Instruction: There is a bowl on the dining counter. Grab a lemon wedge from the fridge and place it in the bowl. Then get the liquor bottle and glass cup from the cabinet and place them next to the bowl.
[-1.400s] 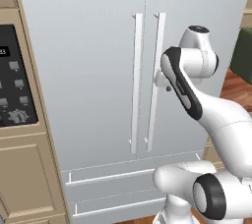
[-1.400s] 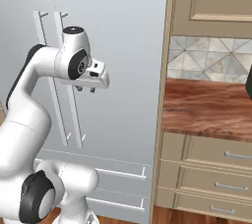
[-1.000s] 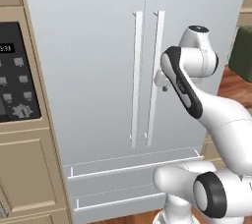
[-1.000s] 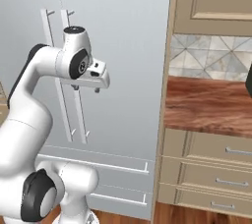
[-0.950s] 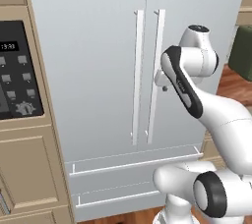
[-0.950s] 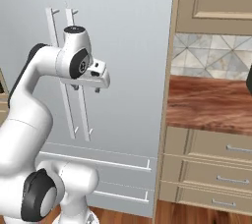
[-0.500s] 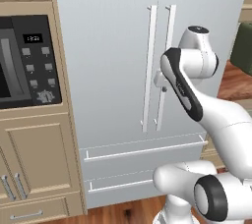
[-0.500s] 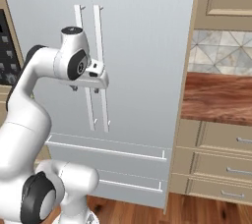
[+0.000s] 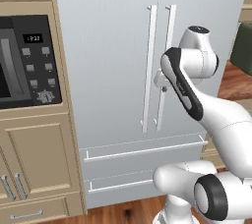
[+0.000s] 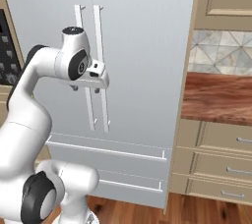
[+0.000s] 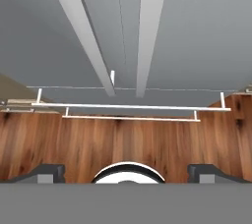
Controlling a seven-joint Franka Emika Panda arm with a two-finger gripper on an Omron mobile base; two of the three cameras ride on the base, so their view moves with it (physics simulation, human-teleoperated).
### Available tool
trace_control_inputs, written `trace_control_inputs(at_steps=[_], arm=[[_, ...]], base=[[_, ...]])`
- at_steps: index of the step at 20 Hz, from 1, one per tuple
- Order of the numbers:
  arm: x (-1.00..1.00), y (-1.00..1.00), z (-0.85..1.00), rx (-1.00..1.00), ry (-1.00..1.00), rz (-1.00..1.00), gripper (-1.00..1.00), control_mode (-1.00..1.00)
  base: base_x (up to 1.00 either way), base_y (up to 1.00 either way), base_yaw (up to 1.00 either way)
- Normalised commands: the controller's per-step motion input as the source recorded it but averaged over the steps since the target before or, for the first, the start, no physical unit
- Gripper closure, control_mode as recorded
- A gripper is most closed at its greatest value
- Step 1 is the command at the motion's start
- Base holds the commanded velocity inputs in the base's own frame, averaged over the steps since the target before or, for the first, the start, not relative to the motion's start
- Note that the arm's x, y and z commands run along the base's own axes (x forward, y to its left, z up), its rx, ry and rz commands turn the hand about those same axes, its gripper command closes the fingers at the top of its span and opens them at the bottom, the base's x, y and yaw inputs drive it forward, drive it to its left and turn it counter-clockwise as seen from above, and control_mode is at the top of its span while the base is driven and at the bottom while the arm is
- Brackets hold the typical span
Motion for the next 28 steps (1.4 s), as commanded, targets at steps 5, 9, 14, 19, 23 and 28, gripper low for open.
trace_control_inputs(at_steps=[5,9,14,19,23,28], arm=[[0.47,0.00,-0.01,0.00,-0.04,0.00,-1.00,-1.00],[0.69,0.00,0.07,0.00,-0.15,0.00,-1.00,-1.00],[0.41,0.00,0.18,0.00,-0.16,0.00,-1.00,-1.00],[0.43,-0.13,0.03,0.00,-0.10,-0.06,-1.00,-1.00],[0.42,-0.17,0.00,0.00,-0.05,-0.12,-1.00,-1.00],[0.50,-0.03,-0.01,0.00,-0.01,-0.07,-1.00,-1.00]], base=[[0.00,0.00,0.00],[0.00,0.00,0.00],[0.00,0.00,0.00],[0.00,0.00,0.00],[0.00,0.00,0.00],[0.00,0.00,0.00]])
